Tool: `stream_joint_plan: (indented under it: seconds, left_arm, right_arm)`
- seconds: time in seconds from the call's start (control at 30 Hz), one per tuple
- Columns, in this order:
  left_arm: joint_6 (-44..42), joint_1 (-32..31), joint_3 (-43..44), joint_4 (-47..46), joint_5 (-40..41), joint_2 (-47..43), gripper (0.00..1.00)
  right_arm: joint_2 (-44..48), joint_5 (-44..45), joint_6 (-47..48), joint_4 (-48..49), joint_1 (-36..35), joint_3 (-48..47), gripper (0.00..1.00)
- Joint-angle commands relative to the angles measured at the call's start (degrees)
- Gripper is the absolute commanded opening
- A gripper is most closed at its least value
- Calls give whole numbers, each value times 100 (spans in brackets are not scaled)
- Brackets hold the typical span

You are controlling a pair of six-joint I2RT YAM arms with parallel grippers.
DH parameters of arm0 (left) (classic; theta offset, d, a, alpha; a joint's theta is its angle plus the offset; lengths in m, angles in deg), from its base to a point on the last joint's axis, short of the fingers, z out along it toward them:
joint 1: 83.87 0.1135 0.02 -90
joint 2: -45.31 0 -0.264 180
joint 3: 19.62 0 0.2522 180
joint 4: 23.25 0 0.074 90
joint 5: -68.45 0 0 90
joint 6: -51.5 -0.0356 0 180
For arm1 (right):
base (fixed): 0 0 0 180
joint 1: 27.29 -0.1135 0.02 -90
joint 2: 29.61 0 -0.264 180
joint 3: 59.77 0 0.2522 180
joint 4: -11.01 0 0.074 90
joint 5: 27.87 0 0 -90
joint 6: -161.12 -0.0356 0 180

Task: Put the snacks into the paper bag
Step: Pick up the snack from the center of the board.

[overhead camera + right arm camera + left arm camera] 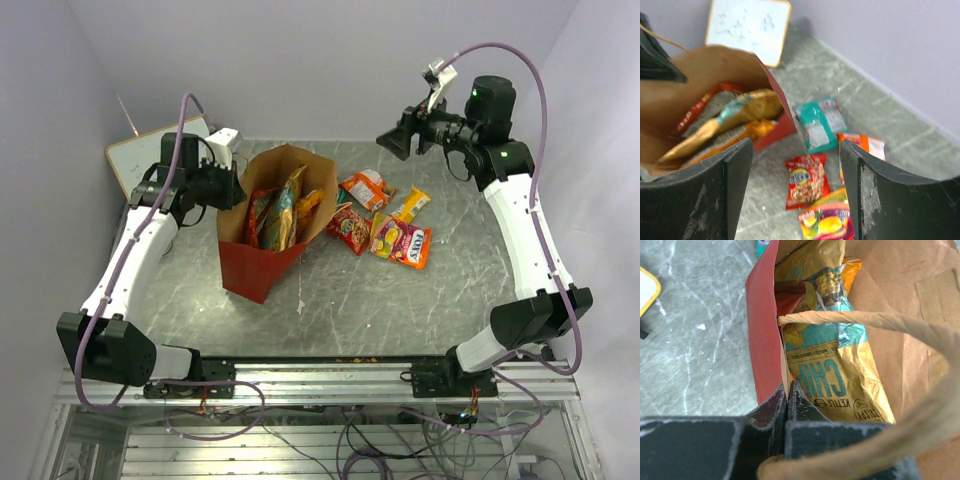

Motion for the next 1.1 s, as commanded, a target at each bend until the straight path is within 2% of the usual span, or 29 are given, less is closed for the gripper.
stream_joint_plan:
  seconds: [0.0,0.23,0.33,0.53,0.87,1.07]
  left_arm:
    - [-223,178,60,-179,389,-300,7]
    - [-300,390,-34,-180,779,-365,7]
    - [-282,460,-46,-171,848,-353,7]
    - [-290,560,-130,-241,870,-457,7]
    - [-414,581,-376,-458,683,-655,7]
    - [-413,581,-358,-479,429,-573,7]
  right_arm:
    - [52,71,504,-213,287,588,70]
    - [-48,597,1056,7,367,1758,70]
    - [-279,772,1380,-144,366,1945,70]
    - [-769,1882,2260,-669,456,2369,70]
    - [-1054,2054,1944,-703,1279,2911,69]
    - [-1155,1743,1678,-724,1811,3212,67]
